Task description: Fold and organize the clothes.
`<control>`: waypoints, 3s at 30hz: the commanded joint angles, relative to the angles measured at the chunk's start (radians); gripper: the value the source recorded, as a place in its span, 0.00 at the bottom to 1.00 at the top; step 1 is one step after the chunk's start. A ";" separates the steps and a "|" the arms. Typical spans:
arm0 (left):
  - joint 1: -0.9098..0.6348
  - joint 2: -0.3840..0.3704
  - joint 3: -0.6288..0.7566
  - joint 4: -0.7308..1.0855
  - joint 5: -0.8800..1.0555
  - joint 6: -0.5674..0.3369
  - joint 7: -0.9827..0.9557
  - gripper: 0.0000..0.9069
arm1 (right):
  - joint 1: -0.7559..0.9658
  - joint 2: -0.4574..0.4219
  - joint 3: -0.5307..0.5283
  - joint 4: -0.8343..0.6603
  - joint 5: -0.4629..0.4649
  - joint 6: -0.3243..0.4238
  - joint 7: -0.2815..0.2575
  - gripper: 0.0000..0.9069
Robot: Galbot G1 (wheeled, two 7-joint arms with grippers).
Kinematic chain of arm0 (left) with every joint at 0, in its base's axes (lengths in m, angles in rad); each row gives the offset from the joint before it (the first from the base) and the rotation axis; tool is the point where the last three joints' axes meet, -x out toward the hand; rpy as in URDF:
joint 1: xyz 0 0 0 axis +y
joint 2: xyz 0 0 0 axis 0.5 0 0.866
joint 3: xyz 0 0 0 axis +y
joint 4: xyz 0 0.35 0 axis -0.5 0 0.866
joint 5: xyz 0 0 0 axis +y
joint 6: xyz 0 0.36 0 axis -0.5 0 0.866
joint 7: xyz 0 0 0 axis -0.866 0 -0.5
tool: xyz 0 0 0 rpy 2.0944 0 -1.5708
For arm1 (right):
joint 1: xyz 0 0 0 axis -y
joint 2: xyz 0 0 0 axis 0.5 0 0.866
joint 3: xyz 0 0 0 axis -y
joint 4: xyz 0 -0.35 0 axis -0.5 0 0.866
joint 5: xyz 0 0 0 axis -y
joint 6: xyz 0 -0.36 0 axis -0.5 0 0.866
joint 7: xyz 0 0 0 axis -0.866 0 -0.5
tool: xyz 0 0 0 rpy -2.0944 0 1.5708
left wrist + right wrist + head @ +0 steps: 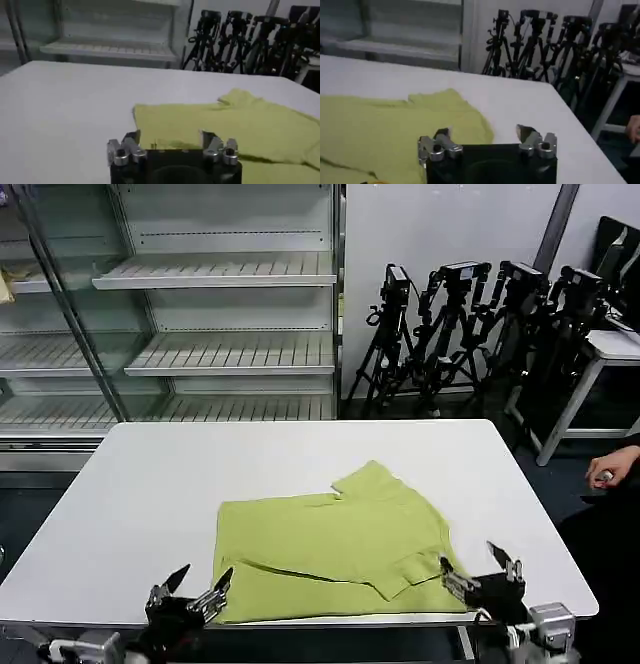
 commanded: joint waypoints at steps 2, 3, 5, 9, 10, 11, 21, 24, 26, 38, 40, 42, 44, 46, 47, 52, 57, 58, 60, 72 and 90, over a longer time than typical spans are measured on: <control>-0.269 0.052 0.048 0.114 -0.083 0.042 -0.056 1.00 | 0.296 -0.048 -0.089 -0.126 0.087 -0.001 0.043 1.00; -0.292 0.059 0.057 0.125 -0.096 0.047 -0.069 1.00 | 0.342 -0.054 -0.116 -0.159 0.102 -0.001 0.047 1.00; -0.348 0.076 0.077 0.181 -0.110 0.050 -0.086 1.00 | 0.414 -0.060 -0.176 -0.220 0.125 0.000 0.059 1.00; -0.442 0.101 0.114 0.269 -0.114 0.047 -0.109 1.00 | 0.566 -0.053 -0.289 -0.322 0.144 -0.001 0.081 1.00; -0.458 0.105 0.127 0.293 -0.114 0.047 -0.112 1.00 | 0.610 -0.045 -0.322 -0.360 0.144 -0.001 0.086 1.00; -0.477 0.107 0.132 0.309 -0.114 0.047 -0.115 1.00 | 0.632 -0.039 -0.340 -0.380 0.144 -0.001 0.087 1.00; -0.649 0.080 0.274 0.509 -0.100 0.068 -0.153 1.00 | 0.866 0.040 -0.540 -0.656 0.136 -0.001 0.083 1.00; -0.702 0.070 0.321 0.569 -0.082 0.071 -0.166 1.00 | 0.910 0.071 -0.575 -0.726 0.136 -0.001 0.078 1.00; -0.721 0.066 0.348 0.589 -0.076 0.072 -0.169 1.00 | 0.927 0.081 -0.587 -0.753 0.144 -0.002 0.079 1.00; -0.819 0.018 0.437 0.736 -0.079 0.072 -0.188 1.00 | 1.013 0.136 -0.683 -0.945 0.241 -0.004 0.076 1.00; -0.830 0.016 0.443 0.749 -0.079 0.072 -0.188 1.00 | 1.027 0.143 -0.698 -0.963 0.241 -0.004 0.071 1.00; -0.836 0.013 0.445 0.757 -0.084 0.072 -0.188 1.00 | 1.043 0.152 -0.712 -0.988 0.242 -0.004 0.063 1.00; -0.836 0.012 0.446 0.758 -0.091 0.072 -0.188 0.90 | 1.065 0.169 -0.723 -1.018 0.248 -0.004 0.062 1.00; -0.833 0.011 0.448 0.756 -0.094 0.072 -0.188 0.29 | 1.080 0.183 -0.733 -1.045 0.257 -0.004 0.058 1.00; -0.830 0.012 0.449 0.754 -0.095 0.072 -0.186 0.18 | 1.085 0.188 -0.736 -1.054 0.259 -0.004 0.058 1.00; -0.808 0.017 0.445 0.736 -0.105 0.071 -0.180 0.04 | 1.095 0.203 -0.747 -1.080 0.288 -0.004 0.058 0.24; -0.774 0.036 0.439 0.682 -0.122 0.071 -0.174 0.04 | 1.096 0.209 -0.745 -1.092 0.331 -0.004 0.070 0.00; -0.771 0.039 0.438 0.672 -0.125 0.071 -0.172 0.04 | 1.095 0.209 -0.745 -1.092 0.333 -0.004 0.071 0.00; -0.754 0.045 0.436 0.654 -0.131 0.071 -0.169 0.04 | 1.092 0.209 -0.743 -1.092 0.337 -0.004 0.074 0.00; -0.691 0.052 0.414 0.593 -0.143 0.070 -0.155 0.04 | 1.080 0.211 -0.730 -1.088 0.345 -0.002 0.078 0.00; -0.695 0.091 0.306 0.511 -0.203 0.028 -0.150 0.04 | 1.025 0.187 -0.633 -0.916 0.258 0.066 0.065 0.00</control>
